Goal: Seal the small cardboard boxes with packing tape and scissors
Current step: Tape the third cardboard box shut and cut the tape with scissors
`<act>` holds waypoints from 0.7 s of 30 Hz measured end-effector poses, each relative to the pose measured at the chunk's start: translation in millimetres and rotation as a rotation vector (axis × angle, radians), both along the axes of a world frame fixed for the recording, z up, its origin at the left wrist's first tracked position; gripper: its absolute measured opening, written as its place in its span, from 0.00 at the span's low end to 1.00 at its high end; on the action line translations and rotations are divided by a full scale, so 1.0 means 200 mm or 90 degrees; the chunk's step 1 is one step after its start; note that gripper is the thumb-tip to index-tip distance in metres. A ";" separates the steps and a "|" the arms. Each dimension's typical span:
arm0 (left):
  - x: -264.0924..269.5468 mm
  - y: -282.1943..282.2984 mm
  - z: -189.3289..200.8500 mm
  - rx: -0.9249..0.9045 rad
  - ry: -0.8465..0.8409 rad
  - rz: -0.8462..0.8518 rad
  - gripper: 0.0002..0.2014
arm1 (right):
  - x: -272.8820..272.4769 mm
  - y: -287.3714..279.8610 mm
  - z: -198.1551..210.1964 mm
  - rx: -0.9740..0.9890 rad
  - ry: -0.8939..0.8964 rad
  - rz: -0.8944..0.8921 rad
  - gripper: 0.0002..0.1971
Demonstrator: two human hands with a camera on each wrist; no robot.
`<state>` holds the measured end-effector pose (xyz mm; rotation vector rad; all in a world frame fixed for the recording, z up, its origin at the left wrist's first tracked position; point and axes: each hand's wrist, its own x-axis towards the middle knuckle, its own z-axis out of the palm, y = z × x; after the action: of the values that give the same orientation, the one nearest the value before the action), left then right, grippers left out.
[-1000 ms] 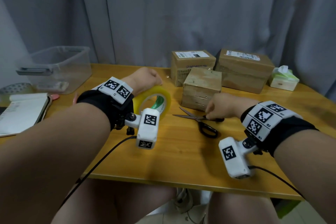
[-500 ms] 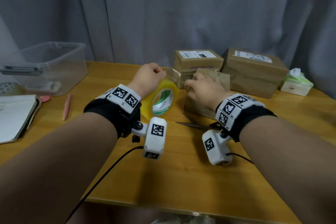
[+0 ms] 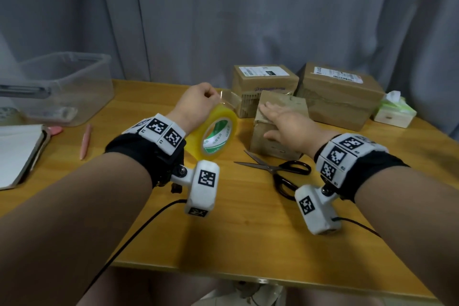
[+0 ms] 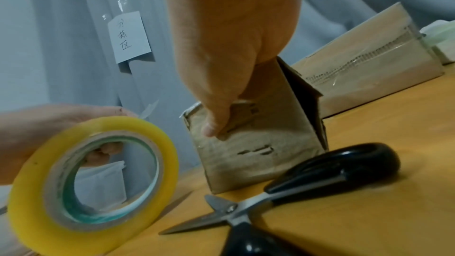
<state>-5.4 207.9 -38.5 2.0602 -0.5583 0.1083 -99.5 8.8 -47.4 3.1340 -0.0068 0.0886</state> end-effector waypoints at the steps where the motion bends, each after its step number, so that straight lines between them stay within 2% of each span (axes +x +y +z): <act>1: 0.00 0.00 0.00 0.001 -0.001 -0.007 0.06 | 0.00 0.00 -0.01 -0.017 0.003 0.006 0.42; 4: -0.01 0.01 -0.01 0.003 -0.003 -0.013 0.05 | 0.02 -0.02 -0.01 -0.020 0.034 0.003 0.48; 5: 0.00 0.01 -0.01 0.003 -0.004 -0.013 0.05 | 0.03 -0.01 0.01 0.050 0.032 0.001 0.47; 6: 0.00 0.02 -0.01 0.000 -0.003 -0.014 0.06 | 0.03 0.02 0.04 0.171 0.006 0.002 0.45; 8: -0.01 0.02 -0.01 -0.004 0.003 -0.019 0.06 | 0.05 0.08 0.11 0.438 -0.147 0.010 0.32; 10: -0.03 0.01 0.00 0.004 0.002 -0.026 0.06 | 0.07 0.18 0.16 0.575 -0.256 0.003 0.16; 12: -0.05 0.00 0.02 0.028 -0.011 -0.029 0.06 | 0.09 0.27 0.16 0.641 -0.222 0.008 0.09; 14: -0.08 -0.01 0.03 0.047 -0.021 -0.039 0.06 | 0.11 0.31 0.14 0.658 -0.193 0.009 0.11; 17: -0.12 -0.03 0.04 0.071 -0.046 -0.059 0.08 | 0.11 0.31 0.14 0.622 -0.221 -0.001 0.10; 21: -0.14 -0.04 0.04 0.067 -0.053 -0.055 0.06 | 0.08 0.27 0.15 0.679 -0.209 -0.013 0.08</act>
<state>-32.5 200.0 -30.4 2.1381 -0.7165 0.1171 -84.3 63.1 -17.8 4.1035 -0.1279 0.8675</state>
